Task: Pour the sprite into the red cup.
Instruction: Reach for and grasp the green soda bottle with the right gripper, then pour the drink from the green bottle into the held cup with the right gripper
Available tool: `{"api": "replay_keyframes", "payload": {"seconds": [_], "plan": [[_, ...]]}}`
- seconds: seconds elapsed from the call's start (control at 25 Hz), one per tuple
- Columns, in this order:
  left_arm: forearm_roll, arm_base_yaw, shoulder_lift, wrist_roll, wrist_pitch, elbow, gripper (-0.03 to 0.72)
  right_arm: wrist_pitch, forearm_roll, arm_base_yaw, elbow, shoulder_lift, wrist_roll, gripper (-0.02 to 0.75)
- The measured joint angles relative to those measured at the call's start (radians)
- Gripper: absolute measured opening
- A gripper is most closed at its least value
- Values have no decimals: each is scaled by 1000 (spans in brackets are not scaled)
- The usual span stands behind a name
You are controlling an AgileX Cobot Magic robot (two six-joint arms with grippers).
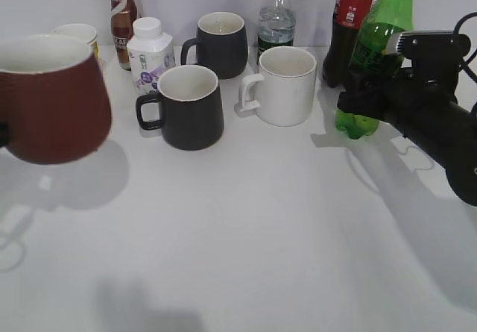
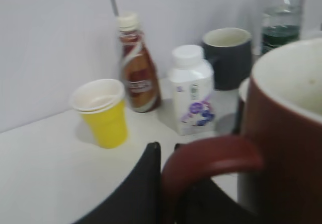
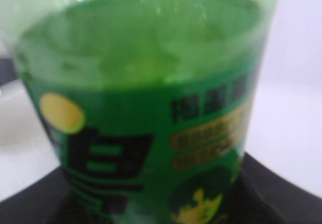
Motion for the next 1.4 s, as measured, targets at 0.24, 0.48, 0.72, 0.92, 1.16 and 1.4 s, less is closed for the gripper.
{"api": "replay_keyframes", "payload": {"seconds": [0.24,0.48,0.72,0.92,1.16,1.4], "plan": [[0,-98,12,-1,3,0,47,68,1,-2,6,-92,-47,418],[0,-195,120,-1,-76,0,47,215,-98,-2,7,-295,-131,418],[3,-276,292,-1,-204,-42,47,295,-345,-2,-12,-424,-136,418],[7,-333,432,-1,-242,-138,47,394,-517,-2,-62,-433,-130,418],[15,-346,552,-1,-312,-211,47,403,-572,-2,-125,-431,-130,417],[50,-346,563,-1,-341,-244,47,399,-628,-2,-177,-399,-130,417]]}}
